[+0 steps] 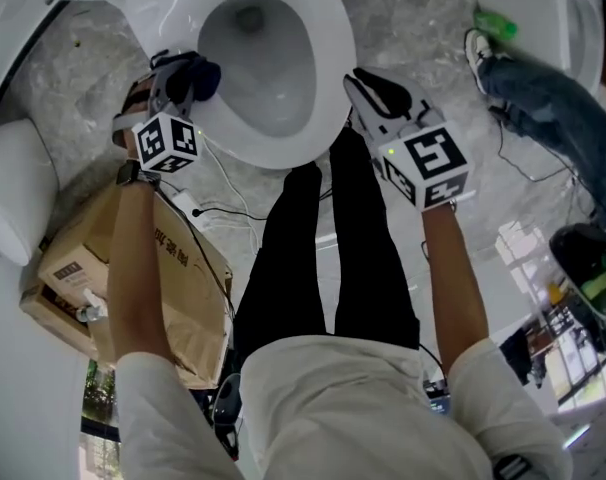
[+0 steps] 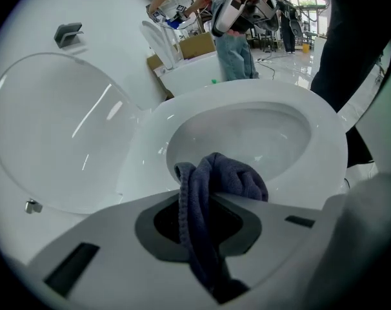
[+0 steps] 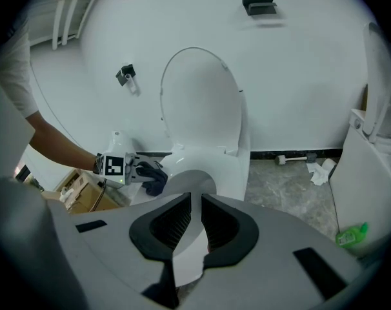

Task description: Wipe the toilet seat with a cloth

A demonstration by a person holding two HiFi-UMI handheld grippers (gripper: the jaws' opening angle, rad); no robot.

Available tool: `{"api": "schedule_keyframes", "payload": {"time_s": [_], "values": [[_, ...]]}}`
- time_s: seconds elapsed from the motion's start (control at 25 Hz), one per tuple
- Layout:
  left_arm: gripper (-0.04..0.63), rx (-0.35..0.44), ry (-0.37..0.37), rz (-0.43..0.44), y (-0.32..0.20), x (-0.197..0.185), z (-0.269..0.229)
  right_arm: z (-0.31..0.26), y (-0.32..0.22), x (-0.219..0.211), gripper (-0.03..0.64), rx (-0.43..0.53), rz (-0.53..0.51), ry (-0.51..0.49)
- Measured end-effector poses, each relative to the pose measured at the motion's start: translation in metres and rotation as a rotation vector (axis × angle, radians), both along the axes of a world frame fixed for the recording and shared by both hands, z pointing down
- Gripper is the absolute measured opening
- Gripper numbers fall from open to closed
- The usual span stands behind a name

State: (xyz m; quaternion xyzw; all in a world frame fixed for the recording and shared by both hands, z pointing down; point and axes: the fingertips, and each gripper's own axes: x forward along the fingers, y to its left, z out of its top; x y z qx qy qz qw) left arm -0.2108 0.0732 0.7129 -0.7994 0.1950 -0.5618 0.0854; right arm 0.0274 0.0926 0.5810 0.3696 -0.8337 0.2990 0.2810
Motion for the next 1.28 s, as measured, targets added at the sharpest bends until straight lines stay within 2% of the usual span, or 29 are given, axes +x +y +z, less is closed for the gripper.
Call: {"api": "schedule_keyframes", "payload": {"time_s": [0.36, 0.72, 0.84, 0.96, 1.28], "values": [[0.043, 0.035, -0.039, 0.065, -0.042, -0.006, -0.003, 0.009, -0.017, 0.008, 0.069, -0.022, 0.037, 0.008], [0.041, 0.175, -0.065, 0.057, -0.093, 0.008, -0.011, 0.016, -0.035, 0.022, 0.069, -0.046, 0.04, 0.015], [0.041, 0.198, -0.037, 0.024, -0.113, 0.016, -0.015, 0.019, -0.042, 0.026, 0.069, -0.047, 0.036, 0.021], [0.041, 0.199, 0.031, -0.047, -0.136, 0.025, -0.022, 0.019, -0.044, 0.027, 0.069, -0.05, 0.04, 0.017], [0.041, 0.231, 0.093, -0.059, -0.178, 0.074, -0.036, 0.02, -0.053, 0.032, 0.069, -0.065, 0.061, -0.006]]}}
